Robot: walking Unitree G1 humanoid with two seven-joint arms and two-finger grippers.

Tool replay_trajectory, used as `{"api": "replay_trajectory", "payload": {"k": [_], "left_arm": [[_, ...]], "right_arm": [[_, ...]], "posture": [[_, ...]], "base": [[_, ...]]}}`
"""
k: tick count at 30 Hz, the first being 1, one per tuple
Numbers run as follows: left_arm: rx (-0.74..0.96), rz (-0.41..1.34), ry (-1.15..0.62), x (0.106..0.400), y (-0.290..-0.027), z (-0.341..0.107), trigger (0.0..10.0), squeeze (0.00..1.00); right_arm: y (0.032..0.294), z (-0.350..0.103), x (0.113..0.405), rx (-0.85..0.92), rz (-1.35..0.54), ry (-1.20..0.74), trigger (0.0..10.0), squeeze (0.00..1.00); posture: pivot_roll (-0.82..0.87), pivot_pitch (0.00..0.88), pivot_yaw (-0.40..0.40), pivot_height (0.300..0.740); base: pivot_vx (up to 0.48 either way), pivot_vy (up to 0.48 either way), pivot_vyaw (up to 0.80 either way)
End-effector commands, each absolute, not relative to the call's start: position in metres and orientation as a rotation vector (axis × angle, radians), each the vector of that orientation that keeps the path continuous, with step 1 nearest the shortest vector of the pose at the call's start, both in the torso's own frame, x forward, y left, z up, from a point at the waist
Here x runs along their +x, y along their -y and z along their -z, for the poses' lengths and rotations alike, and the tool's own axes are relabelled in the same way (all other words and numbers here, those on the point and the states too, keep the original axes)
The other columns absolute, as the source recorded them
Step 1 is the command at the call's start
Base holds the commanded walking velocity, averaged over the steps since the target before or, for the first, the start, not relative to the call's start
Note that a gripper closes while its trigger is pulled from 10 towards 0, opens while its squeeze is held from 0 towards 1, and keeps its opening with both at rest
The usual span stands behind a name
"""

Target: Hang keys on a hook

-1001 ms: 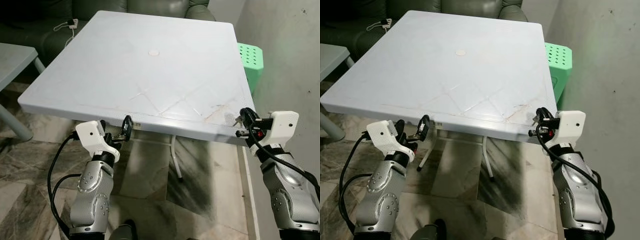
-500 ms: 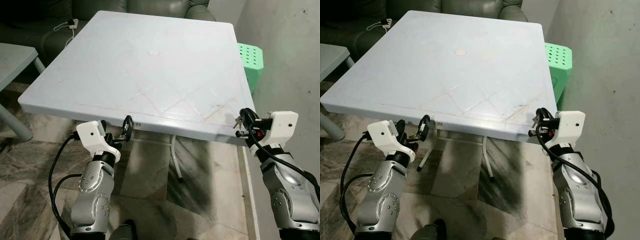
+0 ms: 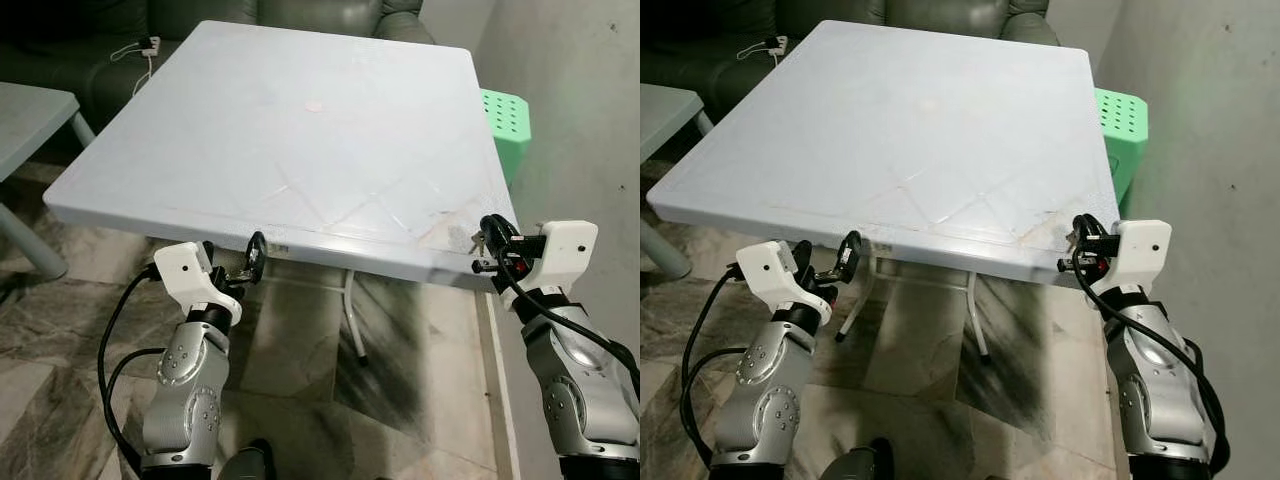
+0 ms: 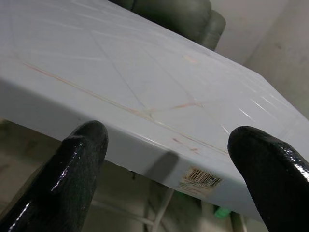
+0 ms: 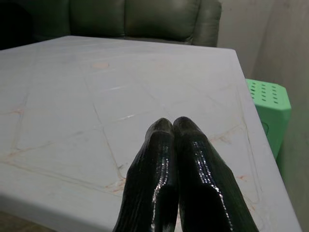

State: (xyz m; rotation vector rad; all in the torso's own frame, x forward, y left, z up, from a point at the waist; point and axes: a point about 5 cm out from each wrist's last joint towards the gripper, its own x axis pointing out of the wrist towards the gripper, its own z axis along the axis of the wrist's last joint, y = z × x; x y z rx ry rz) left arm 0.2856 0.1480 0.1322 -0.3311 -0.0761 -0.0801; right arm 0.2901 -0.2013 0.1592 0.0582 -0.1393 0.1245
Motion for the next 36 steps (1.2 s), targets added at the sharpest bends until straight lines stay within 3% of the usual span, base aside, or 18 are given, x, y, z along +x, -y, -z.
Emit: {"api": "replay_trajectory", "payload": {"k": [1, 36], "left_arm": [[-0.334, 0.084, 0.063, 0.2851, -0.1434, -0.1297, 10.0, 0.00], [-0.337, 0.093, 0.060, 0.2858, -0.1427, -0.1295, 10.0, 0.00]], "right_arm": [[0.2058, -0.1585, 0.2887, 0.043, -0.113, 0.132, 10.0, 0.00], [0.2056, -0.1586, 0.2884, 0.046, -0.109, 0.136, 10.0, 0.00]], "posture": [[-0.03, 0.142, -0.084, 0.740], [-0.04, 0.136, -0.080, 0.740]], "base": [[0.000, 0.000, 0.00], [0.000, 0.000, 0.00]]}}
